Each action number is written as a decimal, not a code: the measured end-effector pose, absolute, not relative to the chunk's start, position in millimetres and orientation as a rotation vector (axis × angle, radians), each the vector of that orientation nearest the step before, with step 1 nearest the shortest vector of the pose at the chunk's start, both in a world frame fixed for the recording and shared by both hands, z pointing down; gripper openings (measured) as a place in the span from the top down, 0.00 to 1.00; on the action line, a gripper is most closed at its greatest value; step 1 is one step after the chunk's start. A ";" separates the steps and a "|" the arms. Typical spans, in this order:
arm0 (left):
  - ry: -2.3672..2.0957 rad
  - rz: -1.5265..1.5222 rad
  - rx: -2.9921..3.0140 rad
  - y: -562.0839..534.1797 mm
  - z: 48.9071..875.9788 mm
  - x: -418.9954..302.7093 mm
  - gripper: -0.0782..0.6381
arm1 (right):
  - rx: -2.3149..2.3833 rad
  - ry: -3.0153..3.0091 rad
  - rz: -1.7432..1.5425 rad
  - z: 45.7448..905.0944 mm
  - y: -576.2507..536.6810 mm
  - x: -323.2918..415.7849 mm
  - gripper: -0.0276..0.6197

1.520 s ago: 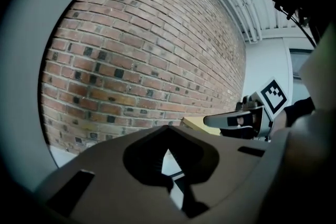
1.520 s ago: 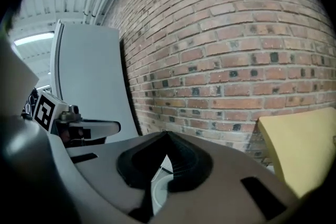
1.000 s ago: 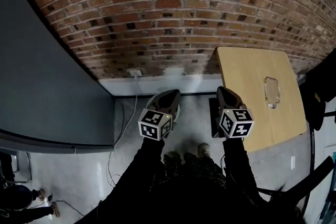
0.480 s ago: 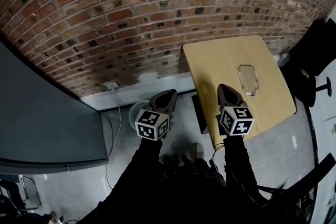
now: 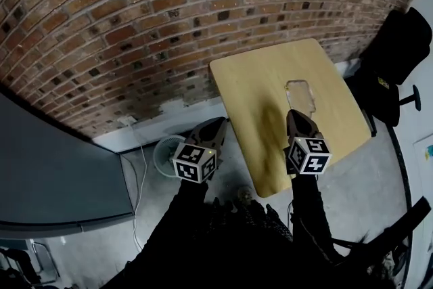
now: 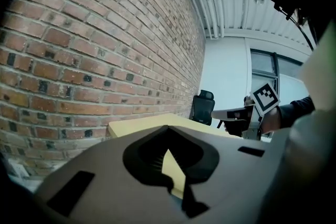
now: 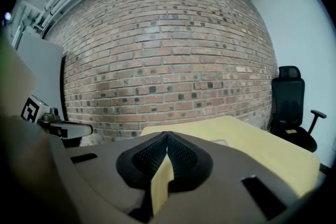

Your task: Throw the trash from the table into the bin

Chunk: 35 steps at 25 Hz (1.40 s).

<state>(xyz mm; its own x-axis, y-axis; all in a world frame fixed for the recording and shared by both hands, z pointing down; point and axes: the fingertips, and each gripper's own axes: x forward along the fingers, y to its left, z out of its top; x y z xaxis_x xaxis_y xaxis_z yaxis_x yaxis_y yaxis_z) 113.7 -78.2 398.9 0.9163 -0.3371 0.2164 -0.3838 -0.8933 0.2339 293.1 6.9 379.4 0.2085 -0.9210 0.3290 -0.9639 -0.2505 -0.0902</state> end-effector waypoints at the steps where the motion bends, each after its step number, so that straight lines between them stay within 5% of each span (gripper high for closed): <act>1: -0.535 0.251 2.803 -77.0 400.0 118.5 0.88 | 2.340 -1.825 0.488 381.7 9.6 300.0 0.94; 14: -0.562 0.295 2.776 -70.0 415.8 167.7 0.88 | 2.326 -1.802 0.596 418.3 15.9 361.7 0.93; 20: -0.585 0.323 2.771 -70.8 421.2 183.5 0.88 | 2.331 -1.728 0.639 438.4 11.3 394.9 0.55; 27: -0.604 0.358 2.783 -73.1 427.1 195.1 0.88 | 2.260 -1.678 0.702 469.9 -5.9 419.6 0.41; 35: -0.637 0.389 2.783 -78.2 431.8 200.5 0.88 | 2.194 -1.611 0.788 502.6 -29.1 443.3 0.41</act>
<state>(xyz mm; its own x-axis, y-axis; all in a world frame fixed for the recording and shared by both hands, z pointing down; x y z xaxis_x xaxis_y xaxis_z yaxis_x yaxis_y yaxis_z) 200.5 -78.2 431.8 0.8681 -0.3849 0.3135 -0.4544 -0.8704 0.1897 443.3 -29.1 502.6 0.2177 -0.7753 0.5929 -0.9440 -0.3216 -0.0740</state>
